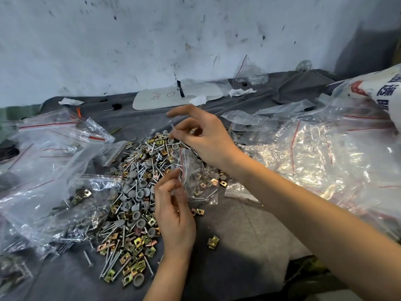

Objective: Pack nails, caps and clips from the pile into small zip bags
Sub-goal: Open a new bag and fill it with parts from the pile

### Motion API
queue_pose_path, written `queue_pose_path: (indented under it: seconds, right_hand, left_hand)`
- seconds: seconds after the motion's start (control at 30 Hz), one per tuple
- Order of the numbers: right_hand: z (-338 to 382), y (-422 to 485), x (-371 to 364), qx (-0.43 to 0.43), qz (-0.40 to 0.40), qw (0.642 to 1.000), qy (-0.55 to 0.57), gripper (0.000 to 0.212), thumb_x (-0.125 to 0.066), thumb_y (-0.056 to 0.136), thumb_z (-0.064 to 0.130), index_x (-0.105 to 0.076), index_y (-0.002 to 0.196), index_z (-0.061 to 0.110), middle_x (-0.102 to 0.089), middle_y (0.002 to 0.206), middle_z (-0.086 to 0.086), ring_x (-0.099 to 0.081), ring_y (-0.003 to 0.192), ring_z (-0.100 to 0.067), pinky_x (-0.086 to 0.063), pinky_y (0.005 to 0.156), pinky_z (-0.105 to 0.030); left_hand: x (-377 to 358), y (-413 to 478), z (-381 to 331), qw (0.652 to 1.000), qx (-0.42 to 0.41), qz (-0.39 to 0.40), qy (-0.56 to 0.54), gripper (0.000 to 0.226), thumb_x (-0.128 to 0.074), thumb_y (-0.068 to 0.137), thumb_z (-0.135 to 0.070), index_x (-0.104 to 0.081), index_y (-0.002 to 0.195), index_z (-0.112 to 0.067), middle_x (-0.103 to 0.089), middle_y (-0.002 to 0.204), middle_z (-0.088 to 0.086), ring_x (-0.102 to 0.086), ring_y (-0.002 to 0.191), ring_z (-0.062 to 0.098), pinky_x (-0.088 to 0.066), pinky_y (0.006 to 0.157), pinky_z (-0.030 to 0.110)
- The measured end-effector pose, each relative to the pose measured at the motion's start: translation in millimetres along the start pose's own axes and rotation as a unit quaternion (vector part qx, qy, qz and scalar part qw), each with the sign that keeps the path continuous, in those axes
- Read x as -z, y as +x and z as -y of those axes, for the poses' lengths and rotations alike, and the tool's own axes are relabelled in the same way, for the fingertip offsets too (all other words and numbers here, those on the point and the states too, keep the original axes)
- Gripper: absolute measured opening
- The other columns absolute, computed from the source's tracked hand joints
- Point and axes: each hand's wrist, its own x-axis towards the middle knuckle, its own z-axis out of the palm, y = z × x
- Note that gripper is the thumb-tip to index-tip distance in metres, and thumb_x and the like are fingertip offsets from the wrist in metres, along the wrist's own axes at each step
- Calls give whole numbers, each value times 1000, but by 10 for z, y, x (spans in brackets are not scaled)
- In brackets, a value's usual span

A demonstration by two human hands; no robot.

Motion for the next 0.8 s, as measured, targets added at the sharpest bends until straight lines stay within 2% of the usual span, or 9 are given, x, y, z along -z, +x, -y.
queue_pose_path:
  seconds: [0.07, 0.13, 0.23, 0.33, 0.4, 0.5, 0.63, 0.73, 0.8]
  right_hand:
    - [111, -44, -3, 18, 59, 998, -18, 24, -66, 88, 9, -62, 105, 26, -72, 79, 5, -69, 81, -25, -57, 79, -45]
    - [129, -88, -19, 8, 90, 995, -53, 20, -66, 87, 11, -63, 102, 26, -72, 78, 6, -69, 79, -26, -55, 81, -48]
    - [73, -125, -40, -6, 104, 991, -85, 15, -69, 86, 12, -67, 98, 20, -71, 82, 3, -69, 84, -17, -52, 89, -41]
    - [23, -141, -41, 7, 116, 988, -106, 11, -70, 85, 12, -70, 96, 13, -70, 90, 4, -63, 86, -3, -45, 85, -11]
    - [20, -145, -32, 10, 112, 987, -112, 11, -70, 85, 15, -71, 96, 14, -69, 98, 7, -58, 91, 3, -37, 82, -1]
    - [17, -122, 1, 15, 78, 991, -112, 11, -67, 88, 19, -70, 97, 15, -68, 100, 8, -57, 94, 1, -36, 84, -3]
    - [-47, -86, 56, -6, 20, 995, -98, 11, -64, 90, 19, -70, 97, 13, -68, 93, 8, -59, 87, 0, -44, 81, -13]
    - [-141, -77, 74, -31, -4, 996, -80, 11, -64, 90, 19, -71, 95, 13, -68, 87, 9, -59, 80, 1, -46, 76, -14]
    - [-211, -76, 72, -40, -10, 996, -80, 8, -64, 90, 19, -71, 93, 16, -66, 82, 13, -56, 73, 6, -43, 70, -9]
  left_hand:
    - [0, -5, -3, 1000, -2, 1, -5, 19, -41, 98, -15, -47, 99, -34, -55, 124, -6, -55, 120, 17, -44, 98, 33]
    - [6, -12, 6, 1000, -4, 2, -5, 18, -42, 98, -11, -47, 101, -29, -55, 124, -4, -55, 120, 19, -44, 97, 37]
    - [13, -10, 4, 1000, -11, 1, 6, 17, -40, 97, -19, -47, 106, -32, -54, 123, -6, -52, 119, 7, -41, 99, 25]
    - [8, -15, 5, 1000, 0, 3, 19, 18, -39, 97, -22, -48, 109, -33, -54, 122, -2, -49, 117, -2, -38, 97, 15]
    - [6, -28, 10, 1000, 8, -2, 26, 19, -41, 97, -20, -49, 109, -33, -52, 120, -2, -50, 114, 0, -37, 97, 13]
    - [7, -18, -2, 1000, -1, -5, 28, 27, -41, 97, -18, -45, 111, -40, -52, 121, -5, -51, 114, 5, -37, 96, 13]
    - [5, -9, 15, 1000, -10, -1, 16, 19, -41, 97, -15, -49, 106, -30, -53, 123, -10, -52, 117, 0, -39, 96, 17]
    - [0, -11, 29, 1000, -1, 0, 5, 26, -43, 95, -8, -49, 104, -31, -54, 124, -9, -54, 119, 12, -42, 98, 28]
    - [-3, -8, 26, 1000, 3, 0, -11, 25, -42, 96, -12, -48, 104, -35, -54, 124, -9, -55, 119, 18, -44, 98, 35]
